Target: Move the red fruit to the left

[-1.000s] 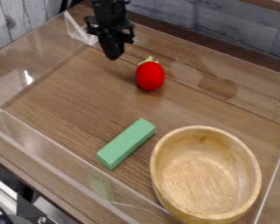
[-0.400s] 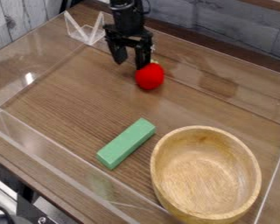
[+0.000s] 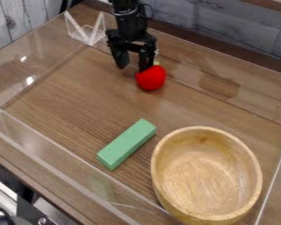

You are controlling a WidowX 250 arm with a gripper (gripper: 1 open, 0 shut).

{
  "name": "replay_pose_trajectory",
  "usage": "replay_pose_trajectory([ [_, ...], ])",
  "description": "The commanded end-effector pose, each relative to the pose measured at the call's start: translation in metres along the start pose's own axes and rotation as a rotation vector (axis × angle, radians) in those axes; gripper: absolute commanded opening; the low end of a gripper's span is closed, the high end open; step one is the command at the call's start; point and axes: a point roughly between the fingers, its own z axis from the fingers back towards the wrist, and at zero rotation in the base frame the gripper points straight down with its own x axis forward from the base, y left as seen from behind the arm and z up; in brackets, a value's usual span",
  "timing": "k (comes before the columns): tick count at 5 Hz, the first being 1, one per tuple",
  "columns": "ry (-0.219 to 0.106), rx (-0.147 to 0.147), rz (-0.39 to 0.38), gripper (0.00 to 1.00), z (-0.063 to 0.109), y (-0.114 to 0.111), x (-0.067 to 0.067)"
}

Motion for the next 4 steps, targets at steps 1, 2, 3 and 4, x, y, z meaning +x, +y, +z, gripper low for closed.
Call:
replay_pose_trajectory([
  [1,-0.005,0.009,-0.070,1.00,0.008,-0.015,0.003],
  [2,0.004,0.008,-0.106,0.00,0.006,-0.021,0.003],
  [3,0.008,0.007,-0.129,0.00,0.005,-0.023,-0.001],
  [4,-0.011,-0.011,-0.135,0.00,0.024,-0.015,-0.007],
])
